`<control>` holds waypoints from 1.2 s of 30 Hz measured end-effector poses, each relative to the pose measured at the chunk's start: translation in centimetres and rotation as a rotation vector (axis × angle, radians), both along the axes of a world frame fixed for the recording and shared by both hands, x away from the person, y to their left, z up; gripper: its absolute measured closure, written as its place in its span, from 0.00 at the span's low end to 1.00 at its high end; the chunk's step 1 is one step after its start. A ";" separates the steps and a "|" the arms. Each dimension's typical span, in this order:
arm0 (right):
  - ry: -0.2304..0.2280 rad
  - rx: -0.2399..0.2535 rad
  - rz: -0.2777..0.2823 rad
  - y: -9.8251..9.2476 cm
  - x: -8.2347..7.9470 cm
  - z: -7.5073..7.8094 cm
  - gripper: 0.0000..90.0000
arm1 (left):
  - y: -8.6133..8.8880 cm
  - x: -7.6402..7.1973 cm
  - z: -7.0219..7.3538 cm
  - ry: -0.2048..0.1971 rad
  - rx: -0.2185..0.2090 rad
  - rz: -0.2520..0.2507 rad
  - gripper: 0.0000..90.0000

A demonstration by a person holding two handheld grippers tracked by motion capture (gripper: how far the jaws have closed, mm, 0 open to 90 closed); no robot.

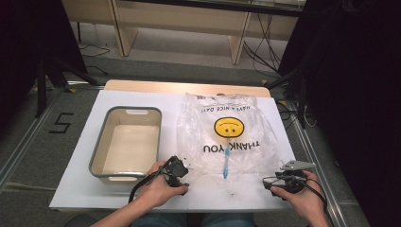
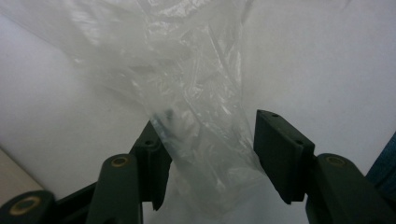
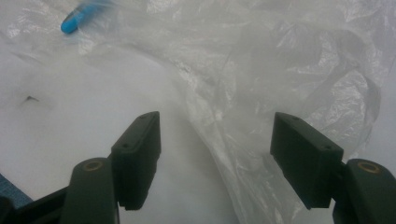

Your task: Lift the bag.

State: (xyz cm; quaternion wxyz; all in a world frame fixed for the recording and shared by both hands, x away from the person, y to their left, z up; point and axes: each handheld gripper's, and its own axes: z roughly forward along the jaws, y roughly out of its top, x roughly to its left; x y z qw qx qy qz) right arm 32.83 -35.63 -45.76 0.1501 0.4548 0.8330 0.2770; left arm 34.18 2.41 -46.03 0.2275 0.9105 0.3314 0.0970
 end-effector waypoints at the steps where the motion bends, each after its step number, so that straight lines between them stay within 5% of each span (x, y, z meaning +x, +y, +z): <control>1: 0.003 -0.002 0.001 0.0 0.0 0.0 0.40 | 0.0 0.0 -0.1 0.006 0.002 -0.001 0.54; 20: 0.060 -0.032 0.013 -0.5 0.2 -1.0 0.56 | 0.1 0.5 -0.7 0.075 0.007 -0.014 0.63; 36: 0.055 -0.044 -0.017 -0.9 0.3 -0.9 0.88 | 0.0 0.5 -0.6 0.074 0.025 -0.029 0.83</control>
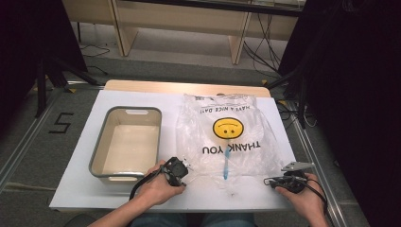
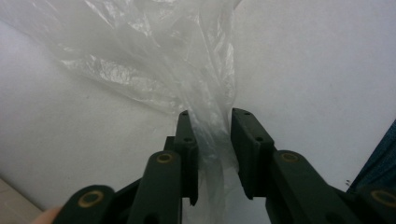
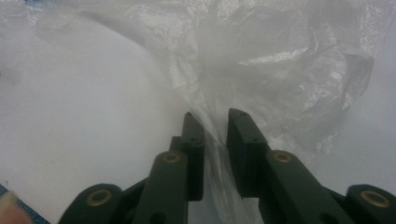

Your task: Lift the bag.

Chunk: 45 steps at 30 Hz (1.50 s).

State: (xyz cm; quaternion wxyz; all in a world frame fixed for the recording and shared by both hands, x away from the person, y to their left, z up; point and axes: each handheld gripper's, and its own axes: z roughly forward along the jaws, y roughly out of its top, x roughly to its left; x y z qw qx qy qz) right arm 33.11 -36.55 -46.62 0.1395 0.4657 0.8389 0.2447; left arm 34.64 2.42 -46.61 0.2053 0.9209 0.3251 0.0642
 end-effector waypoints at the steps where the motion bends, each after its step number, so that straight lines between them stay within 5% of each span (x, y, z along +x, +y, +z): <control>1: 0.000 0.002 0.000 0.0 0.0 0.0 0.90 | -0.1 0.0 0.0 0.000 0.001 -0.005 0.85; 16: 0.012 0.027 -0.019 0.0 0.0 0.0 1.00 | -0.2 0.0 0.0 0.013 -0.014 -0.010 0.99; 26: 0.004 0.068 -0.049 -0.2 -0.1 0.5 1.00 | 0.0 -0.1 0.4 -0.025 -0.014 -0.022 0.99; 45: -0.208 0.197 -0.062 -0.1 -0.6 4.4 1.00 | 1.2 -0.1 3.7 -0.107 -0.114 0.018 0.99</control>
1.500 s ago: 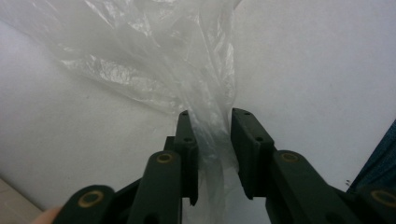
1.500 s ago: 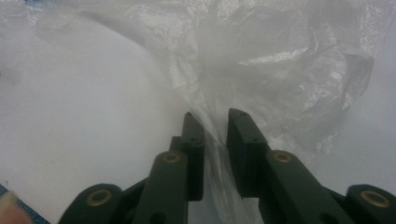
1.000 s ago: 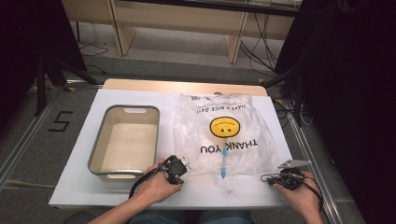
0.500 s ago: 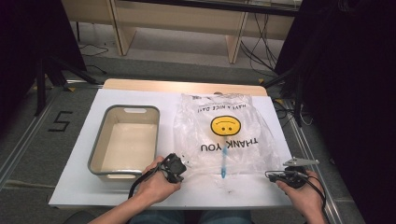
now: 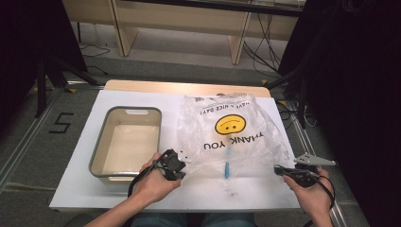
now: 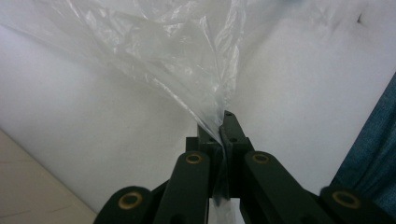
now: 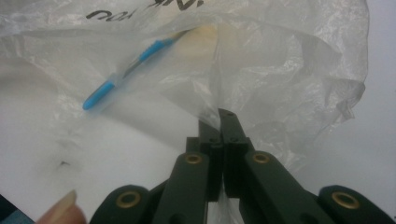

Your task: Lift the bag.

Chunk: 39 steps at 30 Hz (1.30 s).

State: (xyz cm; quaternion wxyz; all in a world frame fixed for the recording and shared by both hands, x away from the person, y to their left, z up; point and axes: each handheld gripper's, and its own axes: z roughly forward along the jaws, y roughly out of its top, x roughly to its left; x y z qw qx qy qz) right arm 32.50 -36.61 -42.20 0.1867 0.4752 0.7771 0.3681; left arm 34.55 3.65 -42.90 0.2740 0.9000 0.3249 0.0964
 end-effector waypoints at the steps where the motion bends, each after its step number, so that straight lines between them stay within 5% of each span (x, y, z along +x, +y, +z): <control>1: -0.010 0.005 -0.002 0.0 0.0 0.2 1.00 | 0.1 0.0 0.1 -0.005 -0.001 -0.001 0.99; 23: -0.133 0.055 -0.016 0.0 -0.2 3.5 1.00 | 1.5 0.4 3.9 -0.060 -0.084 0.034 0.99; 39: -0.200 0.081 -0.036 -0.6 -0.1 5.5 1.00 | 3.3 1.3 7.8 -0.155 -0.170 0.080 1.00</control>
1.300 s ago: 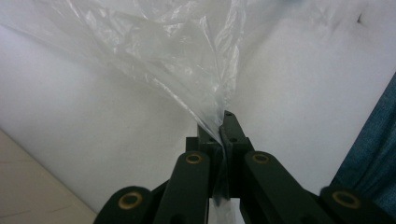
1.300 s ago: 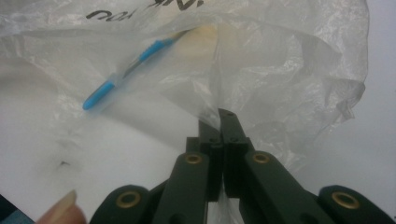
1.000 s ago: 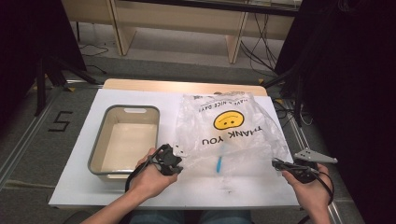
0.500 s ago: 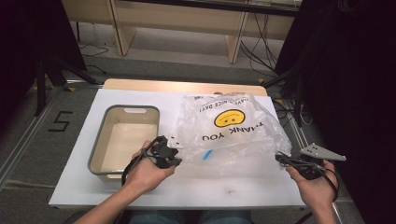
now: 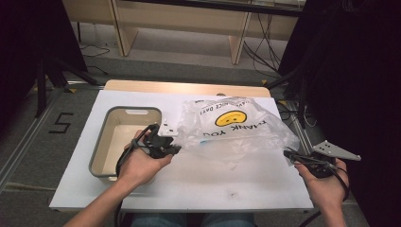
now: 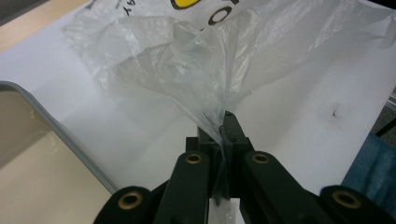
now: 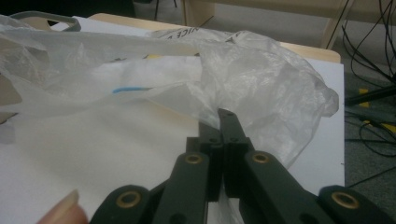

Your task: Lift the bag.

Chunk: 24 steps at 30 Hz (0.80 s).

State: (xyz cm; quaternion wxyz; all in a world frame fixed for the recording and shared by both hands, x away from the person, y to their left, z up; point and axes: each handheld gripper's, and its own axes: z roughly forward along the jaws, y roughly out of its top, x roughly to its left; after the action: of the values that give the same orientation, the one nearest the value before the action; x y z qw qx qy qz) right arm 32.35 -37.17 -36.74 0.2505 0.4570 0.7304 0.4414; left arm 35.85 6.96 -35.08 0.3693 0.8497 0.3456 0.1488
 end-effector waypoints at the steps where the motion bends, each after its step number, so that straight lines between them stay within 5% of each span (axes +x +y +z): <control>1: -0.003 0.002 -0.001 0.0 0.0 0.1 1.00 | 0.1 0.1 0.1 -0.004 -0.002 0.003 0.99; 24: -0.075 0.027 -0.035 -0.2 0.1 1.1 1.00 | 1.2 0.7 1.9 -0.162 -0.093 0.053 0.99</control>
State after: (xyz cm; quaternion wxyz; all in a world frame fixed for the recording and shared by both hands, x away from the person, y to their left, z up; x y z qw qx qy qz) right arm 32.46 -37.41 -35.63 0.2791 0.4563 0.7063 0.4638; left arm 36.58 8.17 -33.13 0.4310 0.8075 0.3434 0.2103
